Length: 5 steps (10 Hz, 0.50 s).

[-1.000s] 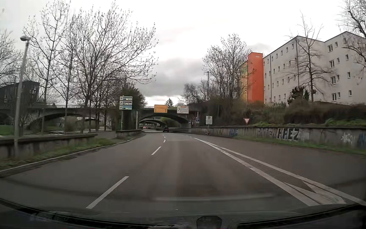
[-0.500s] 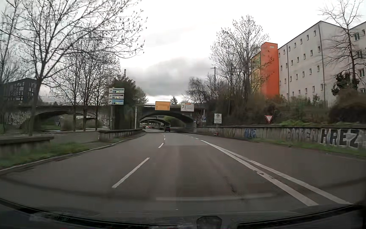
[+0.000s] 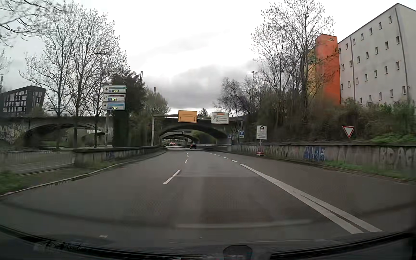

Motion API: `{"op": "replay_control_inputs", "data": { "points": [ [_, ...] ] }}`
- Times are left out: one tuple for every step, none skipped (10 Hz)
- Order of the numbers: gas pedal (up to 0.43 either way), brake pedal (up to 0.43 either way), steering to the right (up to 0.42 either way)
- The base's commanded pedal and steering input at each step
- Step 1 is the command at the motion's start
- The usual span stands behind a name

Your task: Follow the waypoints while adhering to traffic rules and regulations

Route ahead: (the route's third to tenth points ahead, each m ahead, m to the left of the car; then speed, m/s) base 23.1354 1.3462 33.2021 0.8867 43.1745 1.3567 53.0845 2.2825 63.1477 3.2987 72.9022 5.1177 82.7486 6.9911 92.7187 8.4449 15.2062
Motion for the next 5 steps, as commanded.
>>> {"op": "replay_control_inputs", "data": {
  "points": [
    [0.110,0.000,-0.013],
    [0.110,0.000,-0.013],
    [0.110,0.000,-0.013],
    [0.110,0.000,-0.013],
    [0.110,0.000,-0.012]
  ]
}}
